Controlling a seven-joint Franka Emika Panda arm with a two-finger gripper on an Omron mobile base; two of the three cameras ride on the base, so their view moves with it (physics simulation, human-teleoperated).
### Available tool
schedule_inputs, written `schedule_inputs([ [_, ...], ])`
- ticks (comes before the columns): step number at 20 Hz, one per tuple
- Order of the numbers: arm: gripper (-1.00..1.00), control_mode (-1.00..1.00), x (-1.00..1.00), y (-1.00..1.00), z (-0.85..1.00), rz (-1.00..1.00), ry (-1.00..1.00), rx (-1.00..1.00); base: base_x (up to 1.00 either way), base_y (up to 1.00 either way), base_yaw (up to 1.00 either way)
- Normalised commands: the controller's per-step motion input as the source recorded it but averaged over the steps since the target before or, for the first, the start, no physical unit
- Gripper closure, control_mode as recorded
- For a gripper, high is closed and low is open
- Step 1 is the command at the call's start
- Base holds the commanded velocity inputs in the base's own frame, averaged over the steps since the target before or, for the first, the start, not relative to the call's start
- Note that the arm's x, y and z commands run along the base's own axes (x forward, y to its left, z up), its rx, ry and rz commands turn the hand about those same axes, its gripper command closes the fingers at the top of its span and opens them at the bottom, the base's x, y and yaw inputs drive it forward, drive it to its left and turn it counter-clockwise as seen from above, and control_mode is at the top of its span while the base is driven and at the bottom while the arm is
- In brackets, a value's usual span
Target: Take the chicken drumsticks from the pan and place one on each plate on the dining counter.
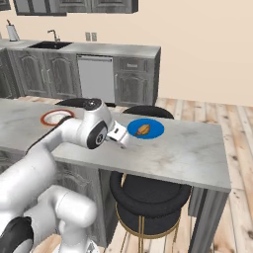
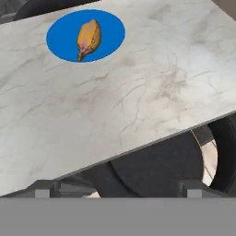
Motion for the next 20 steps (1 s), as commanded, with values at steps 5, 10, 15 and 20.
schedule_inputs([
  [5, -1.00, -1.00, -1.00, 0.65, 0.15, 0.07, -0.08, 0.00, 0.00, 0.00, 0.00],
  [10, -1.00, -1.00, -0.70, 0.43, -0.30, 0.00, -0.14, 0.00, 0.00, 0.00, 0.00],
  [15, -1.00, -1.00, -0.30, 0.20, 0.00, 0.00, -0.11, 0.00, 0.00, 0.00, 0.00],
  [20, -1.00, 1.00, -0.35, 0.11, 0.00, -0.02, -0.17, 0.00, -0.12, 0.01, -0.04],
])
